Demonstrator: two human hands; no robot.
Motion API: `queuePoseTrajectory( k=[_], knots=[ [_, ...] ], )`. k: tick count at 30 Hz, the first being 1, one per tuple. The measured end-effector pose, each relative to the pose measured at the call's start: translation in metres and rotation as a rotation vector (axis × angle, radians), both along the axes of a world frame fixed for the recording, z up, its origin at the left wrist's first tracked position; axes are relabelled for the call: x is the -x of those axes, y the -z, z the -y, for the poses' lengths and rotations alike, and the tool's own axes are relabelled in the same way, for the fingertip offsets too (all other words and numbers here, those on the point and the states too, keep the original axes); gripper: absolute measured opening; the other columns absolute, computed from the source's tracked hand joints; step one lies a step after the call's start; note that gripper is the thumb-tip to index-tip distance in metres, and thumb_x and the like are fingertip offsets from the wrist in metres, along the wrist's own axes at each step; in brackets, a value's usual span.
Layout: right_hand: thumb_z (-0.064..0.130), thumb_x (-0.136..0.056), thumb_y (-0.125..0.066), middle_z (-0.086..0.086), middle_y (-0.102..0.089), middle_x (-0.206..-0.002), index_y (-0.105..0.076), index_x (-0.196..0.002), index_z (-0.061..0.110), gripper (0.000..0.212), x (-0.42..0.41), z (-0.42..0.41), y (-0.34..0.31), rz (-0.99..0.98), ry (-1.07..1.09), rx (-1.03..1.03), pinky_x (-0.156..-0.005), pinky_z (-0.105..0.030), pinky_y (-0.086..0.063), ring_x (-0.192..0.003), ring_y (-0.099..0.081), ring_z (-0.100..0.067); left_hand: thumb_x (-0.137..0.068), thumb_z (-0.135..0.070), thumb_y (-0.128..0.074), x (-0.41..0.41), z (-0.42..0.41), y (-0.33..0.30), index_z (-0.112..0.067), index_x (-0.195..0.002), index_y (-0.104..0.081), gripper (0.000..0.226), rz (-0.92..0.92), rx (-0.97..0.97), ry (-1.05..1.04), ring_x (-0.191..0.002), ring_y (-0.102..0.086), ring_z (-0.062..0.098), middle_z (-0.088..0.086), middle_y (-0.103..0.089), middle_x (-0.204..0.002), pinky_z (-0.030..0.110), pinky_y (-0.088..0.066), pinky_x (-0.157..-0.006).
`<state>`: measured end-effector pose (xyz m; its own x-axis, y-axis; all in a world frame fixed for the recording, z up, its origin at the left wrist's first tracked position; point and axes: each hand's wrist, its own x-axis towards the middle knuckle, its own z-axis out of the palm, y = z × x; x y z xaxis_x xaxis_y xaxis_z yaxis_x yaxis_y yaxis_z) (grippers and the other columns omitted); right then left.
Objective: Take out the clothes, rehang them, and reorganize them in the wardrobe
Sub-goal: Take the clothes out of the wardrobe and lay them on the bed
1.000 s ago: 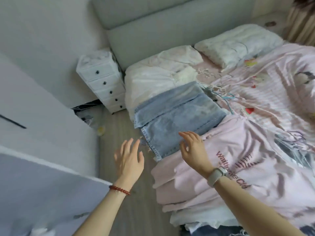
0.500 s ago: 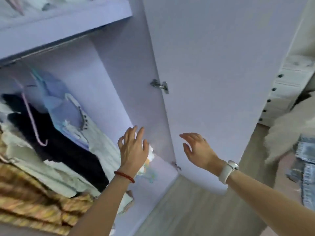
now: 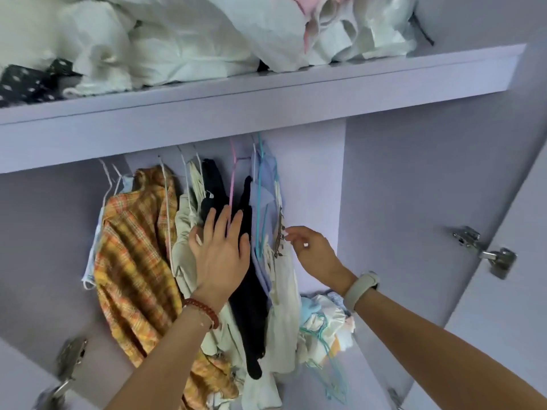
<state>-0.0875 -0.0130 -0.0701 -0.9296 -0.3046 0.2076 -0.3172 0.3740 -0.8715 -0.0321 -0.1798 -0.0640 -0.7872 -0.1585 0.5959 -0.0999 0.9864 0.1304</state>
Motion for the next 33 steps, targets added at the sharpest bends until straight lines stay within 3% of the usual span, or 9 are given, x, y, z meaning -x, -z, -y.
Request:
queuePoseTrajectory(
  k=[5, 8, 10, 13, 15, 20, 25, 28, 33],
  knots=[
    [0.005, -0.094, -0.043, -0.008, -0.056, -0.107, -0.044, -0.126, 0.006, 0.031, 0.047, 0.056, -0.035, 0.480, -0.201, 0.432, -0.083, -0.029, -0.047, -0.093, -0.054, -0.020, -0.092, -0.033, -0.026, 0.021, 0.029, 0.023, -0.011, -0.136, -0.043, 0.052, 0.082, 0.040, -0.063, -0.136, -0.031, 0.031, 0.009, -0.045, -0.141, 0.051, -0.021, -0.108],
    [0.007, -0.093, -0.046, -0.008, -0.058, -0.076, -0.051, -0.097, 0.010, 0.007, 0.062, 0.064, -0.050, 0.645, -0.203, 0.617, -0.056, -0.025, -0.053, -0.063, -0.058, -0.020, -0.093, -0.032, -0.028, 0.026, 0.035, 0.030, -0.013, -0.137, -0.043, 0.051, 0.029, 0.041, -0.084, -0.136, -0.031, 0.030, 0.008, -0.047, -0.139, 0.049, -0.013, -0.110],
    [0.007, -0.093, -0.045, -0.007, -0.044, -0.063, -0.052, -0.088, 0.006, 0.009, 0.072, 0.066, -0.047, 0.504, 0.011, 0.521, -0.045, -0.023, -0.040, -0.052, -0.041, -0.019, -0.093, -0.032, -0.028, 0.029, 0.036, 0.033, -0.014, -0.137, -0.042, 0.050, 0.029, 0.032, -0.091, -0.136, -0.031, 0.030, 0.009, -0.047, -0.139, 0.051, -0.014, -0.111],
    [0.004, -0.091, -0.041, -0.019, -0.055, -0.075, -0.060, -0.092, -0.011, 0.024, 0.086, 0.058, -0.035, 0.124, 0.294, 0.328, -0.059, -0.029, -0.039, -0.068, -0.047, -0.031, -0.092, -0.031, -0.029, 0.031, 0.032, 0.036, -0.012, -0.137, -0.042, 0.050, 0.032, 0.026, -0.095, -0.135, -0.032, 0.032, 0.011, -0.049, -0.137, 0.054, -0.017, -0.109],
    [0.004, -0.091, -0.039, -0.009, -0.058, -0.084, -0.063, -0.098, -0.006, 0.027, 0.091, 0.043, -0.034, 0.041, 0.334, 0.341, -0.063, -0.021, -0.036, -0.071, -0.050, -0.021, -0.091, -0.030, -0.029, 0.031, 0.029, 0.038, -0.011, -0.136, -0.043, 0.051, 0.037, 0.023, -0.102, -0.134, -0.033, 0.033, 0.012, -0.050, -0.136, 0.055, -0.018, -0.108],
    [0.005, -0.091, -0.040, -0.004, -0.056, -0.080, -0.065, -0.095, 0.001, 0.026, 0.092, 0.006, -0.030, -0.065, 0.393, 0.361, -0.051, -0.009, -0.036, -0.054, -0.042, -0.007, -0.088, -0.030, -0.032, 0.032, 0.021, 0.035, -0.009, -0.135, -0.045, 0.053, 0.064, -0.013, -0.100, -0.134, -0.031, 0.037, 0.019, -0.046, -0.137, 0.058, -0.019, -0.107],
    [0.016, -0.092, -0.051, -0.010, -0.037, -0.061, -0.048, -0.070, -0.015, 0.038, 0.060, -0.048, 0.012, -0.056, 0.407, 0.283, -0.056, -0.027, -0.029, -0.058, -0.033, -0.017, -0.086, -0.025, -0.046, 0.028, -0.007, 0.032, -0.009, -0.129, -0.051, 0.046, 0.029, -0.096, -0.088, -0.136, -0.028, 0.037, 0.019, -0.041, -0.141, 0.064, -0.013, -0.105],
    [0.021, -0.090, -0.055, -0.006, -0.031, -0.053, -0.036, -0.054, 0.004, 0.044, 0.036, -0.090, 0.030, -0.102, 0.443, 0.158, -0.055, -0.030, -0.027, -0.054, -0.028, -0.019, -0.085, -0.029, -0.035, 0.023, -0.034, 0.028, -0.010, -0.126, -0.054, 0.049, -0.001, -0.068, 0.031, -0.132, -0.036, 0.036, 0.016, -0.046, -0.138, 0.063, -0.016, -0.104],
    [0.027, -0.087, -0.060, 0.001, -0.030, -0.045, -0.030, -0.048, 0.016, 0.050, -0.019, -0.179, 0.047, -0.203, 0.627, -0.034, -0.051, -0.033, -0.030, -0.049, -0.029, -0.016, -0.086, -0.032, -0.034, 0.025, -0.087, 0.026, -0.007, -0.131, -0.049, 0.054, 0.005, -0.130, 0.244, -0.134, -0.033, 0.036, 0.017, -0.041, -0.141, 0.059, -0.021, -0.105]
  ],
)
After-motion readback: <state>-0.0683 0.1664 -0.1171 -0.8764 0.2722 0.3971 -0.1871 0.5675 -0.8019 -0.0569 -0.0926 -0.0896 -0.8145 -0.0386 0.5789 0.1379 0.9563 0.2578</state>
